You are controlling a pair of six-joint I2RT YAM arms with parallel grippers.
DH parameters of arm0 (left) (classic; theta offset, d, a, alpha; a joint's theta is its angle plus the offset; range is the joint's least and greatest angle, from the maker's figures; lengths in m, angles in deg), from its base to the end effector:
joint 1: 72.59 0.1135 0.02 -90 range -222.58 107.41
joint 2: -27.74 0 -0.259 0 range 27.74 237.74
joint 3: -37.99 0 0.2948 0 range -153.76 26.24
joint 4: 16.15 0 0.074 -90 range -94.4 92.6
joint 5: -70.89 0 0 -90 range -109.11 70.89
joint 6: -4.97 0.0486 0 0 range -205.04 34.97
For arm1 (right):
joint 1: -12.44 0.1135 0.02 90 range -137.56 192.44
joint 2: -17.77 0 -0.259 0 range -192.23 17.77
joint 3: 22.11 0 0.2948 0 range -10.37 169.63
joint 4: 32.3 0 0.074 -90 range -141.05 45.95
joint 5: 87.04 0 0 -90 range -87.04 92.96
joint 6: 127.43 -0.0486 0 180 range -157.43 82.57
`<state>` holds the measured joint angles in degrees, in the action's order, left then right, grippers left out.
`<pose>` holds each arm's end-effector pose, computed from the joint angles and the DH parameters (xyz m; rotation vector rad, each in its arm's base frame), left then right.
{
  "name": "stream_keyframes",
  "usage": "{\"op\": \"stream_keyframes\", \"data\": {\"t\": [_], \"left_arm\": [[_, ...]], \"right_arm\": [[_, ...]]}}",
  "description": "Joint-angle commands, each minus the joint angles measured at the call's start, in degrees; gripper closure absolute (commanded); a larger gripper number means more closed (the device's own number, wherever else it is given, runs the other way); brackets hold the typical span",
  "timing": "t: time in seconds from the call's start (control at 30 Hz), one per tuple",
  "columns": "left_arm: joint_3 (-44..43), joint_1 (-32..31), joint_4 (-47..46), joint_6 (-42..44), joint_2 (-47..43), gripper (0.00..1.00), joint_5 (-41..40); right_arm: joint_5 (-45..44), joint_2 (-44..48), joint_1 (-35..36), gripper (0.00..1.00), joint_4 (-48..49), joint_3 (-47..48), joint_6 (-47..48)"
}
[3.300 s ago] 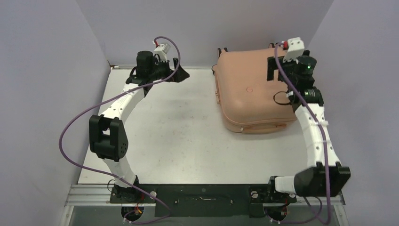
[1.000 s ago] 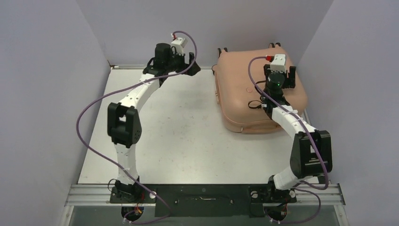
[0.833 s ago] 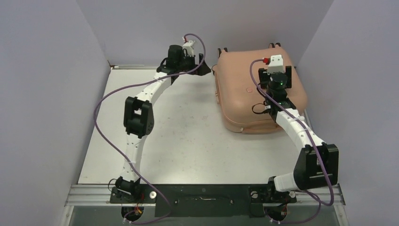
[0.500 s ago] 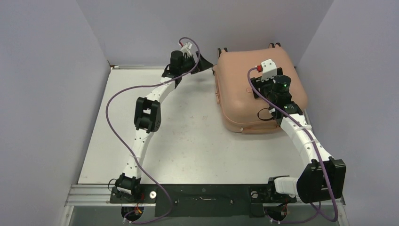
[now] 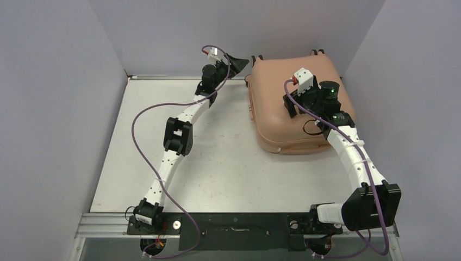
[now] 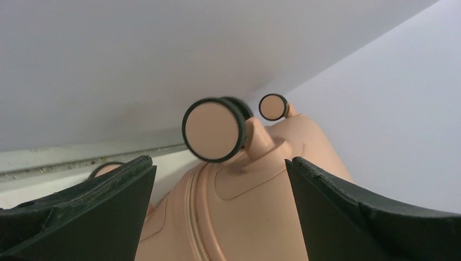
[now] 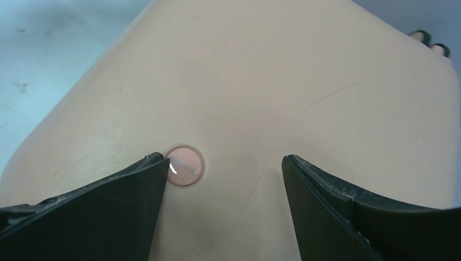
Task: Pack the luggage
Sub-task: Zip the luggage at the center of the board.
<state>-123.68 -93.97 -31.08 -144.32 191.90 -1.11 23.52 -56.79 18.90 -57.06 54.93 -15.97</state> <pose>0.6287 -0.2623 0.1973 -0.2049 1.4955 -1.3718 0.3520 0.0570 0.3306 -0.6912 1.8103 0.1774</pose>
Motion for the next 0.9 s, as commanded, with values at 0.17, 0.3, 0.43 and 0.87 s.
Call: {"op": "stream_keyframes", "data": {"t": [0.17, 0.3, 0.43, 0.87], "left_arm": [[-5.0, -3.7, -6.8, -2.5, 7.2, 0.04, -0.2], [-5.8, -4.0, -7.9, -4.4, 9.1, 0.04, 1.0], [-5.5, -4.5, -10.1, -6.7, 9.9, 0.04, 4.3], [-2.9, -5.3, -11.1, -10.1, 7.8, 0.04, 8.5]], "right_arm": [[17.5, 1.3, -0.3, 0.2, -16.6, 8.1, 6.4], [17.3, 1.5, -0.4, 0.2, -17.6, 8.6, 6.9], [14.1, 3.5, -0.8, 0.2, -22.1, 9.0, 11.6], [17.2, 10.0, -0.5, 0.32, -56.0, 3.5, 47.0]]}}
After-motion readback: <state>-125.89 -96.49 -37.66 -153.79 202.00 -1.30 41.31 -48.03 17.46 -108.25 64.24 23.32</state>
